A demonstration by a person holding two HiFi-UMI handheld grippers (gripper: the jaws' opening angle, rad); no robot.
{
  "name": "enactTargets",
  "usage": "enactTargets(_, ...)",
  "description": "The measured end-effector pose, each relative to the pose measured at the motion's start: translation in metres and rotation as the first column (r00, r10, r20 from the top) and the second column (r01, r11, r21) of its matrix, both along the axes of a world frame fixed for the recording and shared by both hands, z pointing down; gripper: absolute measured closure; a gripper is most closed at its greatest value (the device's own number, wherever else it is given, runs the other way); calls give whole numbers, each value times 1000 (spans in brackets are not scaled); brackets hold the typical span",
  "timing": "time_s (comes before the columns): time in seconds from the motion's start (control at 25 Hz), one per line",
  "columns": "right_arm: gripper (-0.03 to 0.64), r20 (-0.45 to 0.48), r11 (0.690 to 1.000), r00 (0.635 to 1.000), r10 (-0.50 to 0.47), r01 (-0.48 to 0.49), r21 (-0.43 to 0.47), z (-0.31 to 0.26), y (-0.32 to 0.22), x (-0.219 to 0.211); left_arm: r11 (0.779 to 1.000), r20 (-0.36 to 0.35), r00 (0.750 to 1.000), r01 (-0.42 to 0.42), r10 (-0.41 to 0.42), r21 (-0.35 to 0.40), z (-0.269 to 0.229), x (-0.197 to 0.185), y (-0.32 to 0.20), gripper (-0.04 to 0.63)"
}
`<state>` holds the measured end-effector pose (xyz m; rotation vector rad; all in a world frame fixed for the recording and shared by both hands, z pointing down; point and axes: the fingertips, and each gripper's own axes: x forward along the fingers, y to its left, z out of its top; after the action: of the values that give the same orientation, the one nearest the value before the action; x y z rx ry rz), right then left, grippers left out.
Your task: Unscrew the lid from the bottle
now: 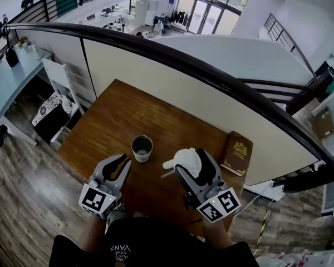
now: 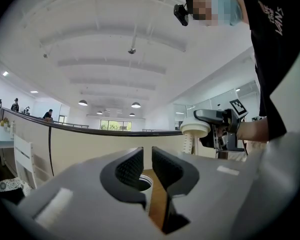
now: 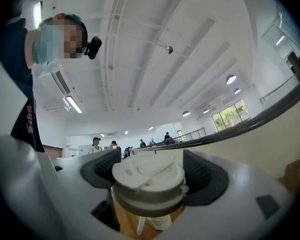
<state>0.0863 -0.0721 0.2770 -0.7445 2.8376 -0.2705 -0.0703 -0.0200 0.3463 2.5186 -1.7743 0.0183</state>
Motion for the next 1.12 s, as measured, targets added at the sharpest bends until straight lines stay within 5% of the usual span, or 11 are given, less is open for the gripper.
enactTargets(0.32,262,-19,999,999,-27,26,-24,13,7,12,998,9,998,56,-56,17,-1,11,11,583)
enactTargets(1.12,262,-13,996,998,-54,53,-76,32,25,25,996,28,997,77,-78,40,10,26,35,584)
